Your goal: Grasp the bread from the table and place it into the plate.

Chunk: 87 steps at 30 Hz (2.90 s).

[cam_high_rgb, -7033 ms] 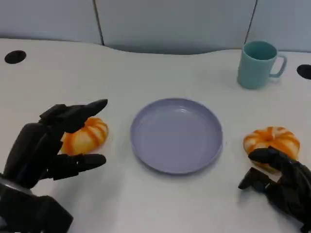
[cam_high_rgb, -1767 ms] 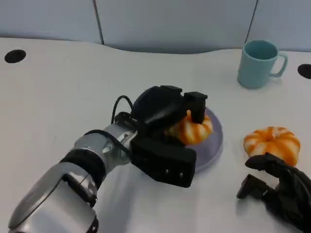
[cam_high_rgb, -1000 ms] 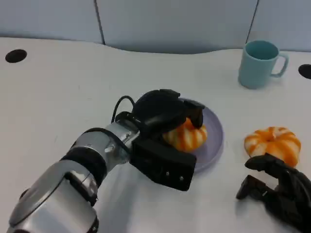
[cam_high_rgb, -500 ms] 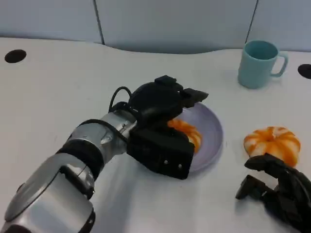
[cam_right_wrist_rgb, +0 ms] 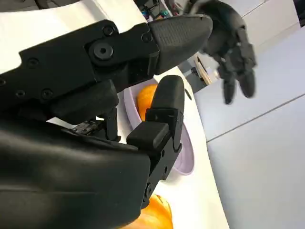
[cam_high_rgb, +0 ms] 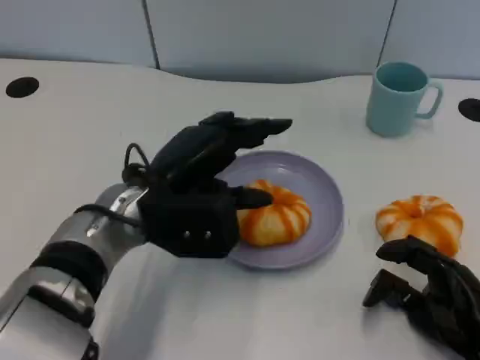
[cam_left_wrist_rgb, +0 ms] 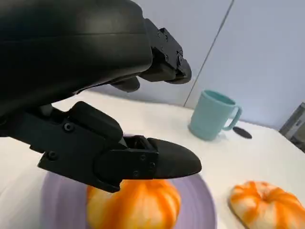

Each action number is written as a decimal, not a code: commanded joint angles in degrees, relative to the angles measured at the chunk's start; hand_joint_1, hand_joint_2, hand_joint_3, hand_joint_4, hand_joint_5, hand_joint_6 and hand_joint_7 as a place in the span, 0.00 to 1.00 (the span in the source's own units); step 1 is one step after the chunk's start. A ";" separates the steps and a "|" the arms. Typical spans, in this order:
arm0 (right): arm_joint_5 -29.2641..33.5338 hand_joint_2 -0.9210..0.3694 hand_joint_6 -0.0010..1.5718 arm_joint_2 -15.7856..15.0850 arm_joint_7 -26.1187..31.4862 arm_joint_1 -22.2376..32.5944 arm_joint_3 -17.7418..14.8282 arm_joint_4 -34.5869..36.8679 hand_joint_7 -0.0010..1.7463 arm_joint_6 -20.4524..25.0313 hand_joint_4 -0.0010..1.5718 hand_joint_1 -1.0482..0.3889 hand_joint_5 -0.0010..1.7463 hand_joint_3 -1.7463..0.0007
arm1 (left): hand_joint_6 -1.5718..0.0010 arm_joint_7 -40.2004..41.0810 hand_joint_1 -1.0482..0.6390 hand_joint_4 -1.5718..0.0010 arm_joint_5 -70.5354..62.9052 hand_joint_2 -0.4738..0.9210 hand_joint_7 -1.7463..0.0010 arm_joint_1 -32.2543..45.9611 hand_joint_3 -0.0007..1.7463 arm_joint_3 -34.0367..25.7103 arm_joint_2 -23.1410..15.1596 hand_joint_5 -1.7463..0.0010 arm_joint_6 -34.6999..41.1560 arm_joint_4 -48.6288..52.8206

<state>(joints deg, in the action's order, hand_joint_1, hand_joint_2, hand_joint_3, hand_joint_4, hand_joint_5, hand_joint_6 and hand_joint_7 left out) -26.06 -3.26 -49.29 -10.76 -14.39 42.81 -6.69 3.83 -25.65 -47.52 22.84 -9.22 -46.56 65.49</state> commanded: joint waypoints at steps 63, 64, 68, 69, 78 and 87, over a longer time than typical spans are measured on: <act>0.79 0.00 0.43 -1.60 0.02 0.75 -0.57 0.78 0.52 2.05 0.40 0.42 0.80 0.90 | 0.62 -27.45 0.45 0.59 59.26 0.98 0.16 49.65 0.29 -34.37 13.29 0.02 44.47 -51.27; 0.70 0.00 0.43 -1.65 -0.20 0.58 -0.68 1.10 0.52 2.05 0.40 0.42 0.80 0.90 | 0.62 -27.54 0.45 0.59 58.55 0.97 0.16 49.34 0.31 -34.54 13.34 0.01 43.90 -50.47; 1.06 0.00 0.44 -1.78 0.08 0.23 -0.60 1.43 0.52 1.86 0.40 0.42 0.80 0.89 | 0.61 -27.06 0.47 0.58 56.26 0.94 0.17 49.13 0.38 -34.66 13.91 0.02 42.01 -49.23; 1.06 0.00 0.44 -1.78 0.06 0.21 -0.60 1.48 0.52 1.84 0.40 0.42 0.80 0.89 | 0.61 -27.12 0.47 0.58 56.16 0.94 0.17 49.08 0.39 -34.72 13.97 0.02 41.86 -49.10; 1.10 0.00 0.44 -2.06 0.09 -0.83 -1.23 4.13 0.52 0.29 0.41 0.42 0.79 0.90 | 0.60 -26.52 0.46 0.57 54.91 0.90 0.16 48.04 0.44 -34.97 14.87 0.02 40.64 -47.02; 0.79 0.00 0.44 -2.82 -0.97 -1.57 -1.69 5.71 0.54 0.41 0.41 0.42 0.81 0.90 | 0.61 -26.03 0.46 0.58 54.32 0.85 0.15 48.20 0.50 -35.47 15.68 0.01 40.73 -47.74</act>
<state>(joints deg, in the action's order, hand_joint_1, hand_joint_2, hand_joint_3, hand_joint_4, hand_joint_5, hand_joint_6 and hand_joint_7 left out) -25.48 -4.82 -50.56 -13.19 -15.54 47.21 -7.14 -22.89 28.37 0.47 -11.91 6.63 -6.07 18.47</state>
